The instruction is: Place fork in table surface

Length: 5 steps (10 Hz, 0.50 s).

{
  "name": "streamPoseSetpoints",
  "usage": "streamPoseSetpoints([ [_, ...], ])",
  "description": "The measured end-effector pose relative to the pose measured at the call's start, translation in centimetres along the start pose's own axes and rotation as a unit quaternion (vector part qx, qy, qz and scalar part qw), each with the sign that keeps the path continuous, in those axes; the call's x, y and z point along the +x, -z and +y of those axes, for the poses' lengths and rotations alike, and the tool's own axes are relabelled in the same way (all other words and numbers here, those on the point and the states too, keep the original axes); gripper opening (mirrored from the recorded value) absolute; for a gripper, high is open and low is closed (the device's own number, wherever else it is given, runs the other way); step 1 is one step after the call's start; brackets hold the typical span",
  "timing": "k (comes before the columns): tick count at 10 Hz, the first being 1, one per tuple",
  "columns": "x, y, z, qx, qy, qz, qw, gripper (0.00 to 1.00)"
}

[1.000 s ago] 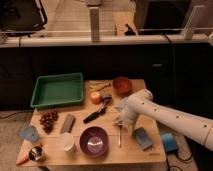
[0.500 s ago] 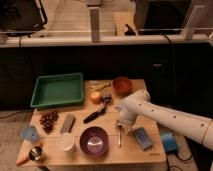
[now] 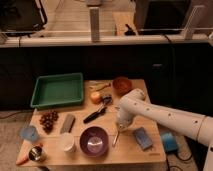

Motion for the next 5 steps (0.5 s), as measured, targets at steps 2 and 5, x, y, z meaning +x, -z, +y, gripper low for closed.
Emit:
streamPoseSetpoints([
  [2, -0.3, -0.18, -0.31, -0.007, 0.022, -0.005, 0.9997, 0.1],
  [5, -0.39, -0.02, -0.09, -0.009, 0.021, -0.007, 0.9997, 0.2],
])
